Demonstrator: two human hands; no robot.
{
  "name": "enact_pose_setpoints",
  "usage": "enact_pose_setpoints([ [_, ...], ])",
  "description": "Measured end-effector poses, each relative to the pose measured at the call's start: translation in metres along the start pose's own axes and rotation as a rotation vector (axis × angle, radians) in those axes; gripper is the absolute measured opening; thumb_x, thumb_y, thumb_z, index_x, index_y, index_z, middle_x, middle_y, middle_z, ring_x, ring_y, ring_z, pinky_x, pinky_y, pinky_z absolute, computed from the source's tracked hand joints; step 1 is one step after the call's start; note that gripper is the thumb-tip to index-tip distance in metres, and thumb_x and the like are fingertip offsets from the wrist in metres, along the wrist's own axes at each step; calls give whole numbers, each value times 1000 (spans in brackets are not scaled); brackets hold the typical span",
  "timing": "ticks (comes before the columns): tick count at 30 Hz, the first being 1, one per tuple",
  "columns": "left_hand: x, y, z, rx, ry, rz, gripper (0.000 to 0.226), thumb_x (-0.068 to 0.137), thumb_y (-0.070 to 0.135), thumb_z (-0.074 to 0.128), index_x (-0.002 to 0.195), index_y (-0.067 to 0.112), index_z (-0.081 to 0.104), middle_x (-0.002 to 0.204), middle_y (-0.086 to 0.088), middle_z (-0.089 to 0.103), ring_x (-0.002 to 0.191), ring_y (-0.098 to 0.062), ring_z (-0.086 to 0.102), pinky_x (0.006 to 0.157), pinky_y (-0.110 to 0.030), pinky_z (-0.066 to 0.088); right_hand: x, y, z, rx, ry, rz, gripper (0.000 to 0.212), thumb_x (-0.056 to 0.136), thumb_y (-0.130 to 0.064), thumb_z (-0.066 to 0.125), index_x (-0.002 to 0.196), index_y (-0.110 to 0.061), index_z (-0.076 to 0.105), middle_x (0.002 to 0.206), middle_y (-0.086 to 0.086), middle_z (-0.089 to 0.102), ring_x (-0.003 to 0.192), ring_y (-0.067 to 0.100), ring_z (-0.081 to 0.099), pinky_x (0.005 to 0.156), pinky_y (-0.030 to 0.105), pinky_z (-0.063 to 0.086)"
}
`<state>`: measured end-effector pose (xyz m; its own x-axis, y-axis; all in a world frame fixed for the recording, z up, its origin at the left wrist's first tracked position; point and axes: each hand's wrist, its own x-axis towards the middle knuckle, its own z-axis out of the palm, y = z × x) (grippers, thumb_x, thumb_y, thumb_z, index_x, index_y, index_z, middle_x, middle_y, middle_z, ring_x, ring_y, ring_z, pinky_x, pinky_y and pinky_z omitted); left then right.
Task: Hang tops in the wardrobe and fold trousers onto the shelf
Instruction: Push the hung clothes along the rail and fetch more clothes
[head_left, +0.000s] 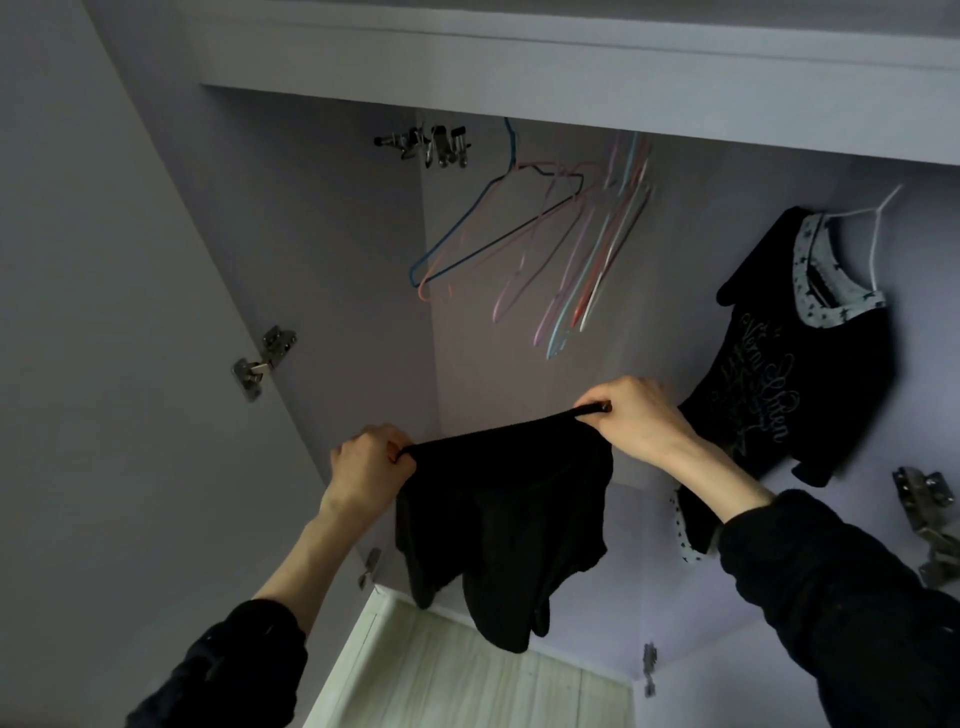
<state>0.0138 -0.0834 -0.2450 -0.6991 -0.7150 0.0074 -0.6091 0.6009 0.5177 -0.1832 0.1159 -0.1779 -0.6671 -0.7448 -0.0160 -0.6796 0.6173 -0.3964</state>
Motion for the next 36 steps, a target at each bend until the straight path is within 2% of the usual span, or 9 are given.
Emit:
enact_pose_setpoints([
  [3, -1, 2, -3, -44, 46, -33, 3, 85, 13, 55, 82, 14, 55, 77, -11, 61, 86, -38, 60, 82, -38, 42, -1, 5, 6, -153, 142, -154, 19, 84, -17, 67, 101, -22, 74, 100, -1, 63, 93, 21, 61, 88, 35, 38],
  [7, 0, 1, -6, -91, 34, -82, 11, 84, 10, 55, 92, 13, 61, 87, -13, 69, 93, -37, 61, 88, -40, 44, -2, 16, 15, -269, 457, -531, 15, 64, -4, 69, 77, -10, 64, 72, 3, 63, 57, 27, 56, 70, 28, 30],
  [13, 3, -5, -14, -126, 68, -146, 16, 82, 10, 61, 96, 14, 68, 94, -8, 72, 100, -32, 62, 94, -40, 43, 6, 25, 19, -294, 574, -669, 21, 83, -22, 52, 70, -9, 62, 65, -1, 63, 58, 20, 59, 72, 31, 34],
  [18, 3, 3, -22, -135, 127, -124, 11, 84, 15, 62, 87, 11, 72, 89, -9, 72, 94, -32, 64, 88, -35, 45, 14, 29, 29, -137, 430, -392, 19, 84, -24, 63, 76, -9, 70, 63, 3, 68, 58, 26, 63, 70, 30, 38],
  [21, 3, 16, -27, -300, 80, -119, 10, 84, 11, 64, 78, 13, 71, 67, 2, 69, 76, -12, 65, 72, -21, 44, 25, 32, 28, 68, 116, -60, 16, 91, -12, 58, 96, -12, 73, 96, 1, 73, 92, 21, 66, 84, 30, 49],
  [23, 5, 22, -31, -444, 24, -144, 19, 82, 8, 66, 67, 20, 68, 53, 13, 65, 59, 0, 63, 68, -16, 45, 38, 34, 25, 239, 108, 112, 22, 93, -8, 51, 94, -14, 72, 103, 2, 71, 99, 20, 64, 89, 31, 48],
  [27, 12, 30, -36, -658, -70, -189, 28, 78, 2, 70, 57, 21, 71, 56, 4, 69, 54, -10, 66, 79, -29, 51, 69, 17, 2, 737, 344, 324, 23, 97, -20, 48, 76, -23, 57, 93, 10, 68, 71, 18, 61, 72, 32, 47],
  [31, 16, 33, -44, -702, -118, -196, 30, 76, 0, 71, 53, 18, 70, 57, -3, 69, 54, -12, 66, 83, -33, 52, 100, -6, -29, 1168, 319, 426, 20, 96, -22, 52, 76, -20, 52, 72, -2, 57, 60, 8, 53, 55, 21, 42],
  [36, 19, 26, -51, -698, -90, -228, 24, 76, 0, 72, 56, 14, 71, 60, -6, 70, 57, -17, 66, 81, -33, 53, 127, -16, -41, 1215, 214, 544, 23, 92, -3, 45, 74, -15, 49, 64, 0, 54, 44, 6, 49, 55, 21, 36],
])
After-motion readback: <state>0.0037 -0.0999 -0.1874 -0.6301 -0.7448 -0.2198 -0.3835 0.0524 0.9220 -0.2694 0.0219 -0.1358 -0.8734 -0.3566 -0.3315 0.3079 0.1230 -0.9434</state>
